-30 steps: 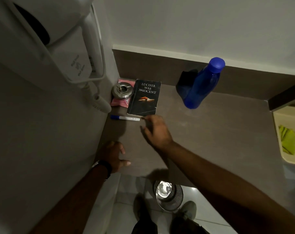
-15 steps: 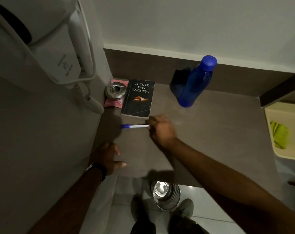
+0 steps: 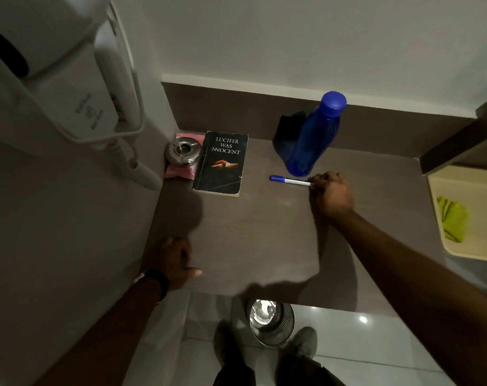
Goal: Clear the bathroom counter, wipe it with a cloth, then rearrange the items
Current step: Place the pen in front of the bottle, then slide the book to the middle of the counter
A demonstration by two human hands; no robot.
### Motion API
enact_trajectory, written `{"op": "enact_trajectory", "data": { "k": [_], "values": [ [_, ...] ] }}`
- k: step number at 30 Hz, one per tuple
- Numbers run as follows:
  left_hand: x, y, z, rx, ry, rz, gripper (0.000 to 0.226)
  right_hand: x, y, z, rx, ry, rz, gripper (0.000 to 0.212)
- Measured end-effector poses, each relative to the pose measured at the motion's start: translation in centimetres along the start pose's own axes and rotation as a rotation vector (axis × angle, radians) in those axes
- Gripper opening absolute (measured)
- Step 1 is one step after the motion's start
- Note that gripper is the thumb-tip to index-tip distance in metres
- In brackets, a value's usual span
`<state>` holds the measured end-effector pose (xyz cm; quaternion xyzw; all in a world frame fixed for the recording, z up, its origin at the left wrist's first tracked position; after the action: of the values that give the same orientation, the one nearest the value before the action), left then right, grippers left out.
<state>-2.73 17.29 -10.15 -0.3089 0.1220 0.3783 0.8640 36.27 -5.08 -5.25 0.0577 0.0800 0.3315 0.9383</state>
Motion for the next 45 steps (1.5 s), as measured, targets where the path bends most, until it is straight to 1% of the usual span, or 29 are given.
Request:
{"op": "enact_trajectory", "data": {
  "k": [5,8,10,11,12,13,14,15,16,17,18,20,22,24,25,30,36,40,45],
  "values": [
    [-0.1,0.2,0.0,-0.027,-0.001,0.021,0.050,0.7,-0.1,0.0,0.021,-0.015,0.003,0.034],
    [-0.1,0.4,0.0,-0.014,-0.007,0.028,0.052,0.9,-0.6,0.0,0.038,-0.011,-0.051,0.038],
    [-0.2,0.5,0.1,-0.008,-0.022,0.034,0.053,0.1,-0.2,0.5,0.134,-0.085,-0.127,0.049],
    [-0.2,0.6,0.2,-0.002,-0.031,0.033,0.054,-0.7,0.6,0.7,0.207,-0.132,-0.140,0.049],
    [-0.2,0.6,0.3,0.004,-0.036,0.032,0.054,-1.5,2.0,0.5,0.278,-0.145,-0.120,0.045],
    [-0.2,0.6,0.2,0.005,-0.038,0.032,0.055,-2.2,4.1,-0.1,0.349,-0.112,-0.080,0.038],
    [-0.2,0.5,0.2,0.000,-0.033,0.033,0.054,-2.7,6.5,-1.1,0.427,-0.039,-0.043,0.032],
    [-0.1,0.5,0.1,-0.008,-0.023,0.034,0.053,-3.2,9.1,-2.3,0.517,0.053,-0.031,0.031],
    [-0.1,0.4,0.0,-0.019,-0.010,0.031,0.051,-3.4,11.5,-3.4,0.615,0.137,-0.065,0.036],
    [-0.1,0.2,-0.1,-0.033,0.001,0.023,0.050,-3.4,13.6,-4.5,0.700,0.203,-0.145,0.045],
    [0.0,0.1,-0.2,-0.049,0.005,0.018,0.050,-3.2,15.5,-5.3,0.732,0.237,-0.241,0.053],
    [-0.1,0.0,0.0,-0.060,-0.008,0.028,0.049,-2.5,18.7,-5.9,0.633,0.241,-0.365,0.067],
    [-0.1,-0.2,-0.1,-0.040,-0.010,0.037,0.047,-1.8,20.1,-5.8,0.529,0.230,-0.498,0.078],
    [0.0,-0.1,-0.3,-0.034,0.000,0.052,0.048,-1.6,20.0,-5.7,0.486,0.238,-0.621,0.077],
    [0.0,0.0,-0.4,-0.032,0.001,0.059,0.048,-1.5,19.7,-5.7,0.469,0.234,-0.643,0.074],
    [0.0,0.4,-0.3,-0.052,-0.004,0.061,0.048,-2.4,18.5,-5.3,0.442,0.218,-0.538,0.061],
    [-0.1,0.2,0.0,-0.064,-0.002,0.052,0.047,-5.5,17.0,-5.8,0.421,0.237,-0.503,0.059],
    [-0.2,0.1,-0.2,-0.068,-0.007,0.044,0.046,-9.5,15.0,-6.1,0.410,0.202,-0.517,0.054],
    [0.0,0.1,-0.1,-0.009,-0.008,0.048,0.047,-15.9,10.4,-7.3,0.394,0.179,-0.597,0.041]
  ]
}}
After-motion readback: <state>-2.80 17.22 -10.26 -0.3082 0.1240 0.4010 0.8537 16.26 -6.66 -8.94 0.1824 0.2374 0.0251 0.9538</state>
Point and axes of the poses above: each hand's wrist, its own x-axis towards the middle knuckle, its own z-axis out of the back of the hand, y = z × x, the point moved 8 cm from there along x, towards the middle knuckle, and after that the axes turned 1 degree about -y, right-handed, at the moved point
